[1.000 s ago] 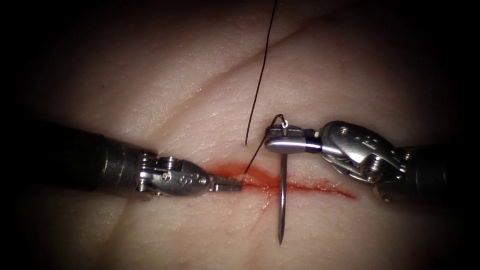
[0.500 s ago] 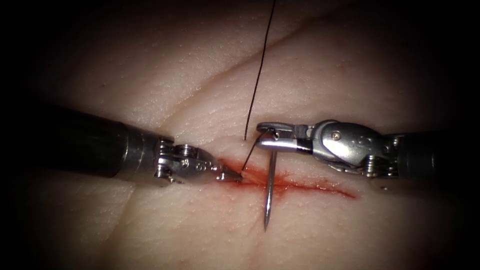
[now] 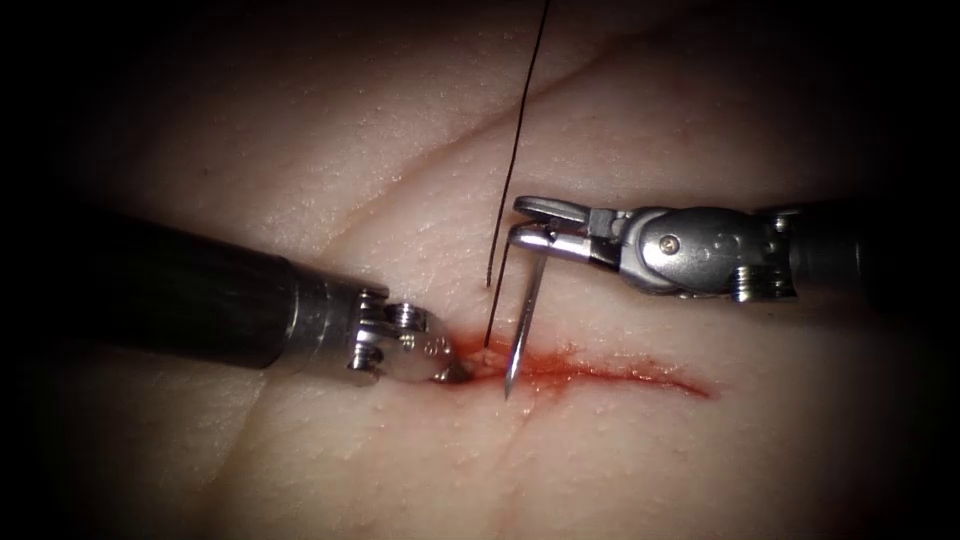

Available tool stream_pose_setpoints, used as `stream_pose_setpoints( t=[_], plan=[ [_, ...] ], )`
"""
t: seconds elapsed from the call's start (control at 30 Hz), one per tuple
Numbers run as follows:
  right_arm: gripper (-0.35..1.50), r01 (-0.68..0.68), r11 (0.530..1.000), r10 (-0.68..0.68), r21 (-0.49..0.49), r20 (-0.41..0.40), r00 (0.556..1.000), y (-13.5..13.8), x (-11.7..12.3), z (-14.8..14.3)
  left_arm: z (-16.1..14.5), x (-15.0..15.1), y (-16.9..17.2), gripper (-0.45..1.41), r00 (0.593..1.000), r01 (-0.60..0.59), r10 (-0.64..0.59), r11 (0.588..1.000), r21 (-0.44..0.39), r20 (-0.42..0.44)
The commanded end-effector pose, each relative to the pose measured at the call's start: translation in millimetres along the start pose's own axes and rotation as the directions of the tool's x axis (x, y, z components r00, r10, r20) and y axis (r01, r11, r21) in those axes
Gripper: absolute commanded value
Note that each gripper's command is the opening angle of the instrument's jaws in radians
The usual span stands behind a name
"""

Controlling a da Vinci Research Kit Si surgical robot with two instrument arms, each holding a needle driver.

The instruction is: Wound Closure

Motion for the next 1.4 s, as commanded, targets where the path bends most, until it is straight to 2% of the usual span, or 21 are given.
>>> stream_pose_setpoints(
  t=[0.03,0.07,0.1,0.13,0.2,0.33,0.5,0.7,0.8,1.1,1.4],
  plan=[
    [-0.35,0.005,1.000,-0.005,0.002,-0.004,1.000,-0.1,-0.7,0.6,0.6,0.2,0.1,0.09,1.000,-0.001,0.001,1.000,-0.004,-0.004],
    [-0.35,0.037,0.999,-0.037,0.009,-0.016,0.999,-0.3,-0.9,0.6,0.6,0.5,0.5,0.22,1.000,-0.003,0.002,1.000,-0.014,-0.011],
    [-0.35,0.037,0.999,-0.037,0.009,-0.016,0.999,-0.3,-0.9,0.6,0.6,0.5,0.5,0.22,1.000,-0.003,0.002,1.000,-0.014,-0.011],
    [-0.35,0.058,0.998,-0.058,0.010,-0.020,0.998,-0.5,-1.1,0.6,0.5,0.9,1.0,0.34,1.000,-0.004,0.004,1.000,-0.023,-0.017],
    [-0.35,0.090,0.996,-0.090,0.006,-0.024,0.996,-0.8,-1.4,0.6,0.3,1.2,1.2,0.46,1.000,-0.005,0.004,1.000,-0.025,-0.018],
    [-0.35,0.127,0.992,-0.127,0.012,-0.025,0.992,-1.2,-1.9,0.6,-0.5,2.1,1.4,0.49,1.000,-0.002,0.001,0.999,-0.033,-0.024],
    [-0.35,0.176,0.984,-0.176,0.014,0.005,0.984,-1.9,-3.1,0.5,-1.2,2.7,1.3,0.49,1.000,0.003,-0.005,0.999,-0.041,-0.029],
    [-0.35,0.247,0.968,-0.249,0.039,0.041,0.968,-3.6,-4.8,0.5,-1.5,2.1,1.4,0.27,1.000,-0.008,0.006,0.999,-0.047,-0.029],
    [-0.35,0.281,0.958,-0.284,0.053,0.067,0.956,-3.9,-5.2,0.4,-1.6,1.9,1.6,0.26,1.000,-0.011,0.010,0.999,-0.048,-0.029],
    [-0.35,0.321,0.945,-0.325,0.061,0.071,0.943,-5.7,-6.1,0.5,-1.8,1.9,1.7,0.24,0.999,-0.012,0.010,0.999,-0.045,-0.037],
    [-0.35,0.337,0.938,-0.342,0.076,0.074,0.937,-7.1,-7.3,0.1,-4.3,2.7,1.9,0.14,0.996,0.007,-0.007,1.000,-0.001,-0.088]
  ],
)
